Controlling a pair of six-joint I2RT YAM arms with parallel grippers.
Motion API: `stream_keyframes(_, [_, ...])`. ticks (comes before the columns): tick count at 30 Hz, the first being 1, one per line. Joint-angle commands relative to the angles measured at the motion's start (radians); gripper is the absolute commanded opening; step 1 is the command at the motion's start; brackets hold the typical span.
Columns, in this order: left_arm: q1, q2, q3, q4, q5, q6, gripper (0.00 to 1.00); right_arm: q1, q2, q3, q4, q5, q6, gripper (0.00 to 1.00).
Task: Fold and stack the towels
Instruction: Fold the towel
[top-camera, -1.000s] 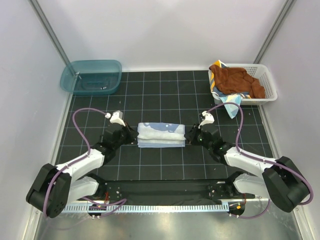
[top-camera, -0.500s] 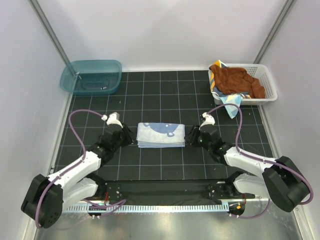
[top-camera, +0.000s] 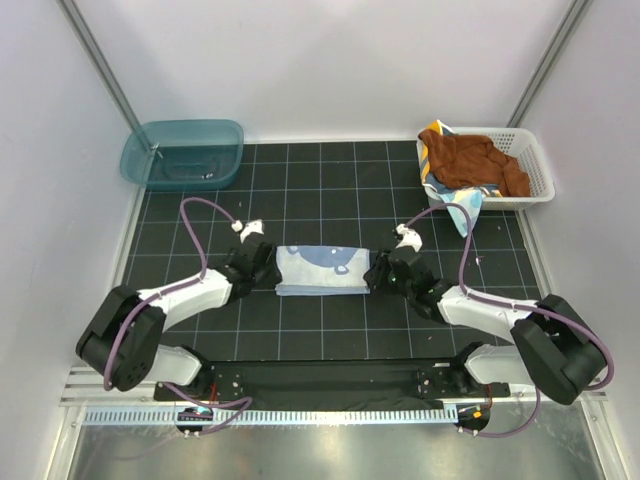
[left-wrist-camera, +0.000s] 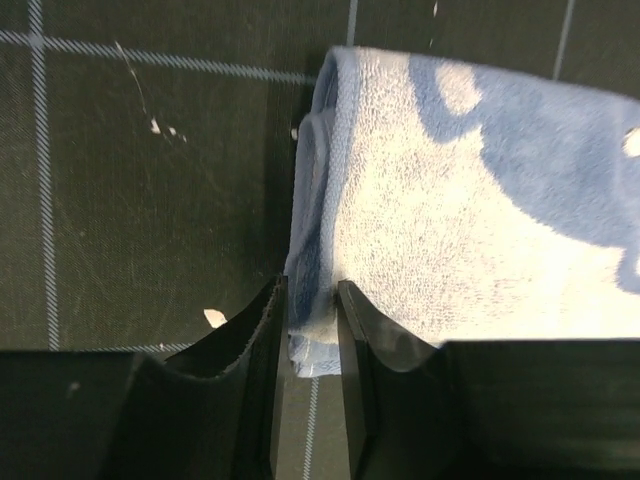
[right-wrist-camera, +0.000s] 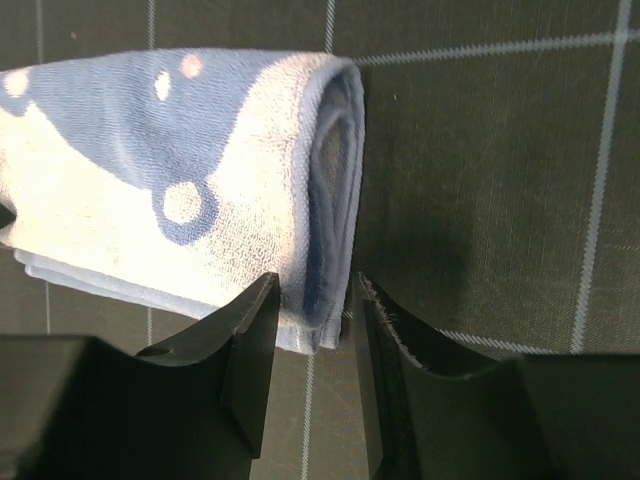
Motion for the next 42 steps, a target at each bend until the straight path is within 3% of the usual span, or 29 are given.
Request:
stream_keyframes(1, [-0.028,0.023,0.000,-0.015,-0.042,-0.012,0.29,0.013,0.026,-0.001,0.043,0.042,0.034,0.42])
stream_keyframes(11, [-0.069,0.066,-0.032,-0.039,-0.066,-0.044,0.14,0.017,0.023,-0.062,0.054,0.056,0.052,0.26])
stream_keyframes(16, [-0.076,0.022,-0.014,-0.088,-0.074,-0.031,0.14,0.019,-0.006,-0.050,0.023,0.073,0.051,0.25])
stream_keyframes(19, [-0.076,-0.014,0.009,-0.137,-0.086,-0.020,0.19,0.017,-0.037,-0.030,-0.032,0.097,0.046,0.24])
stream_keyframes(26, [-0.074,-0.087,0.082,-0.236,-0.089,0.009,0.44,0.017,-0.107,0.040,-0.173,0.148,0.031,0.27])
stream_keyframes(32, [-0.054,-0.120,0.125,-0.274,-0.068,0.012,0.56,0.017,-0.124,0.115,-0.239,0.116,0.011,0.28])
stream_keyframes(37, [0.082,-0.077,0.117,-0.204,0.100,0.034,0.59,0.033,-0.039,0.197,-0.219,0.071,-0.001,0.28])
stream_keyframes(42, [0.139,0.021,0.120,-0.109,0.297,0.049,0.64,0.040,0.122,0.289,-0.184,0.042,-0.012,0.28])
